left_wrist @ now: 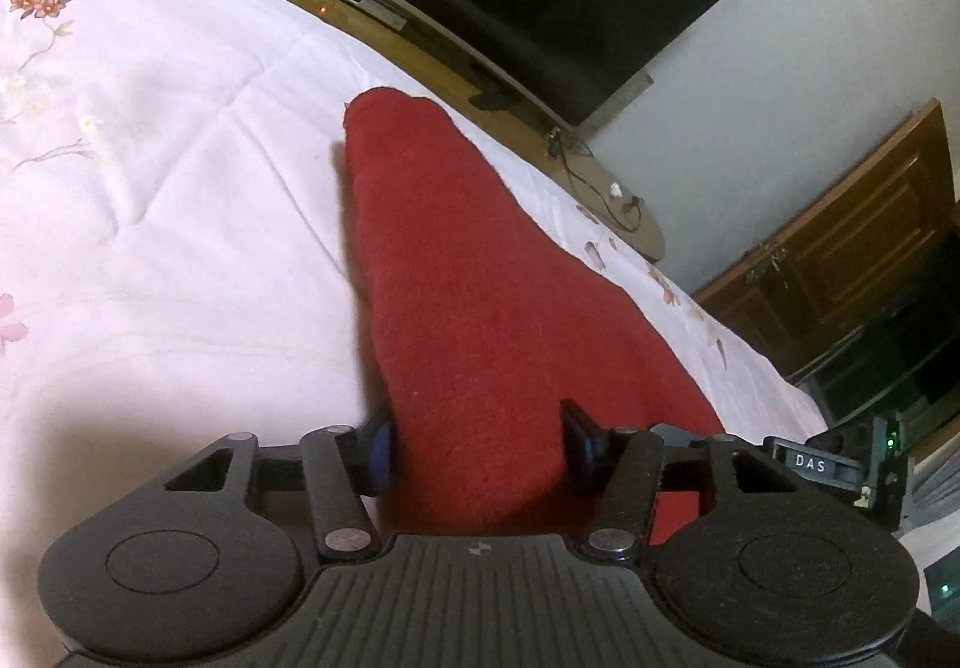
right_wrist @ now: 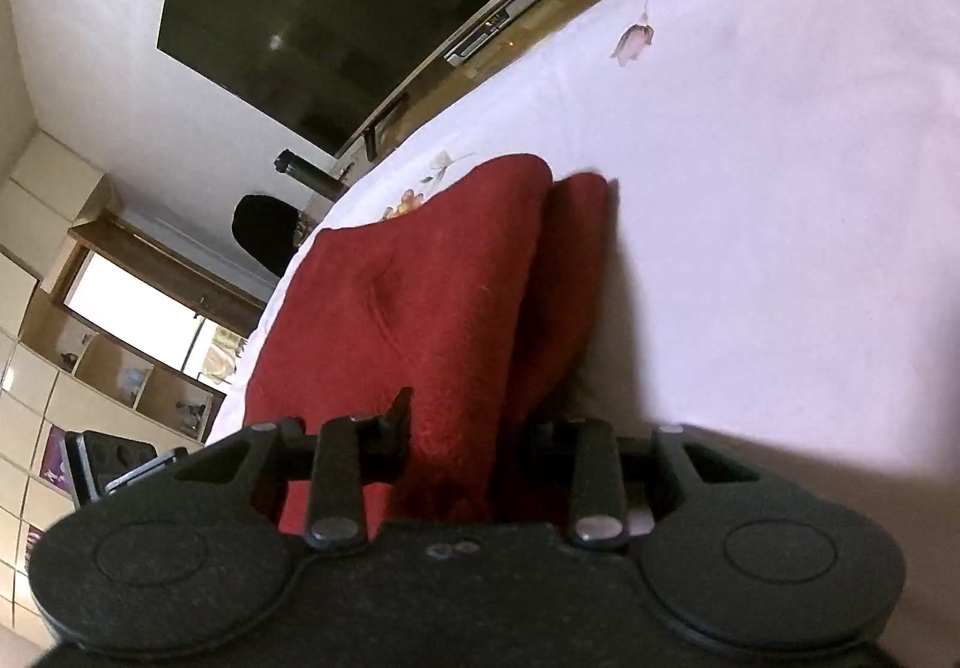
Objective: Fold small clothes
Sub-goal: 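Open both tools to release the folded sweater stack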
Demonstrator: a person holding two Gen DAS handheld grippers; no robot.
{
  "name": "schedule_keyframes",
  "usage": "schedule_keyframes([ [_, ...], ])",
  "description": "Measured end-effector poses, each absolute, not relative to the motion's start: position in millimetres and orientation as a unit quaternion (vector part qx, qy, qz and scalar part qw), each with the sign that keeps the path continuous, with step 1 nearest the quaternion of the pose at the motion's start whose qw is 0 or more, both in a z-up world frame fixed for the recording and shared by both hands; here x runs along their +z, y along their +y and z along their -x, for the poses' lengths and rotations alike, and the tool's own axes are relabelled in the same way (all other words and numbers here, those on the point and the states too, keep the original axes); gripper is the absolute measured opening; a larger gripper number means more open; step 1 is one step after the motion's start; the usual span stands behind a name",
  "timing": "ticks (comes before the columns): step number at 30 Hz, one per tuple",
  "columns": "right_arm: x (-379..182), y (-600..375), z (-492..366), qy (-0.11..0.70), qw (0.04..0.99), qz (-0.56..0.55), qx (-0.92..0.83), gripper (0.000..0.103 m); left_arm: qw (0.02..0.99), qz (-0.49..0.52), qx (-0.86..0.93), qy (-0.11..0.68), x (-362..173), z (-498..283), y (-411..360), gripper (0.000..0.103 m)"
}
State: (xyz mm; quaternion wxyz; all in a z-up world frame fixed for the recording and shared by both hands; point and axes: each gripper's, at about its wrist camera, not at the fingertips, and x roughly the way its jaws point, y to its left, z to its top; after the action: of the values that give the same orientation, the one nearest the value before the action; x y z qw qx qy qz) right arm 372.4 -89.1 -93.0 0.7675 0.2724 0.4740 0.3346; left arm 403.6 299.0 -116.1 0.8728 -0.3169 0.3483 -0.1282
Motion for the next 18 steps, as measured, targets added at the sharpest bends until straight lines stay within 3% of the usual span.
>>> schedule_keyframes([
  [2, -89.9, -82.3, -374.7, 0.477, 0.77, -0.266, 0.33, 0.037, 0.874, 0.311, -0.123, 0.353, -111.9, -402.3, 298.9, 0.066],
  [5, -74.4, -86.7, -369.3, 0.47, 0.791, -0.244, 0.308, 0.059, 0.892, 0.271, -0.071, 0.355, -83.1, -388.7, 298.0, 0.082],
  [7, -53.9, -98.4, -362.6, 0.438, 0.823, -0.219, 0.287, 0.054, 0.919, 0.234, -0.033, 0.316, -56.2, -370.9, 298.3, 0.082],
  [8, -41.7, -104.1, -358.0, 0.42, 0.832, -0.209, 0.295, 0.041, 0.926, 0.229, -0.032, 0.299, -47.0, -365.2, 298.6, 0.082],
  [11, -10.5, -94.1, -347.5, 0.379, 0.858, -0.135, 0.32, 0.031, 0.939, 0.205, -0.076, 0.267, -26.2, -365.2, 280.7, 0.081],
  [15, -4.7, -47.4, -341.4, 0.369, 0.865, -0.023, 0.34, 0.03, 0.932, 0.113, -0.095, 0.331, -46.5, -386.8, 232.9, 0.082],
  [16, -10.3, -39.1, -340.5, 0.378, 0.864, 0.003, 0.332, 0.03, 0.927, 0.079, -0.075, 0.358, -59.0, -391.6, 224.0, 0.085],
  [17, -21.4, -30.0, -340.4, 0.399, 0.858, 0.029, 0.322, 0.032, 0.923, 0.07, -0.067, 0.372, -67.8, -394.9, 221.6, 0.1],
  [18, -35.1, -25.7, -344.0, 0.425, 0.847, 0.049, 0.316, 0.033, 0.909, 0.118, -0.07, 0.393, -79.5, -398.4, 228.8, 0.102],
])
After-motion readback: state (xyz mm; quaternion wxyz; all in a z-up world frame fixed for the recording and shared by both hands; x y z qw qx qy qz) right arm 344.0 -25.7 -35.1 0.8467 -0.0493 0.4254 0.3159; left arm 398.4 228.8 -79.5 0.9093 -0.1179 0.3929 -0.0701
